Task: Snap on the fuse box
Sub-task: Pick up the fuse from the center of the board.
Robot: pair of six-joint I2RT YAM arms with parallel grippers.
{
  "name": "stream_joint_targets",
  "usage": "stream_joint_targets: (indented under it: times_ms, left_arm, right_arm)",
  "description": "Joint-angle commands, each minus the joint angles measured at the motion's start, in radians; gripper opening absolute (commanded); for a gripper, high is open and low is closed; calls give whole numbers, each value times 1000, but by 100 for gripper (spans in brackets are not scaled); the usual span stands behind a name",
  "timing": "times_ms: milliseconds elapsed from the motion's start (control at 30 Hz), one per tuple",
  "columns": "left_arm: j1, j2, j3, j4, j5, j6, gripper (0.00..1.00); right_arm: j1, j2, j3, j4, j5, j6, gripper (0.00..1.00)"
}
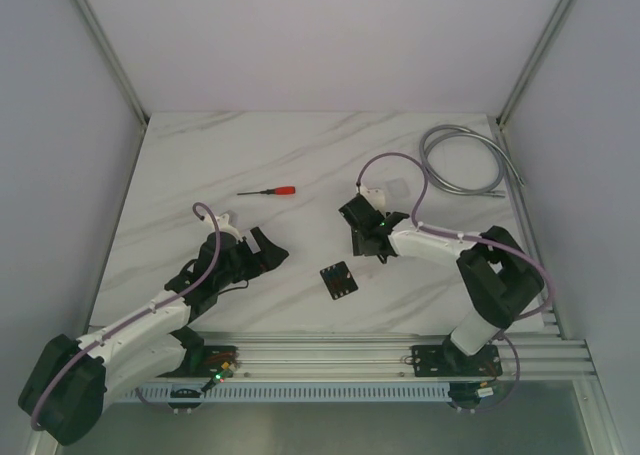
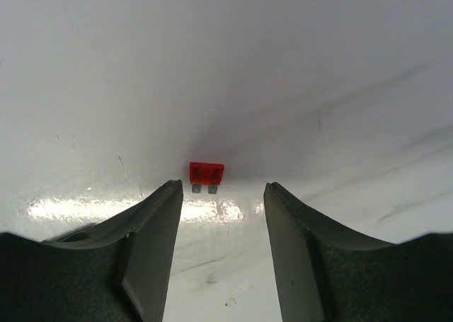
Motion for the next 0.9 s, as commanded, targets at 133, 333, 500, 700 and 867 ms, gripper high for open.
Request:
stream_joint_targets:
  times_ms: [133,333,500,700,867]
  left_arm:
    - [5,-6,-4,-11,7,-2,100]
    - [5,-6,-4,-10,8,-3,100]
    - [5,-5,-4,-10,11,-2,100]
    - [6,-5,-5,-10,14,-3,100]
    - [5,-1,-4,-9,25,-7,100]
  right_arm:
    - [3,64,50,49,-18,15,49]
    - [2,81,51,57,-24,27,43]
    - [0,90,47,56,-29,42,40]
    - [-3,89,39,57,-38,57,37]
    - [-11,80,12,63,-53,75,35]
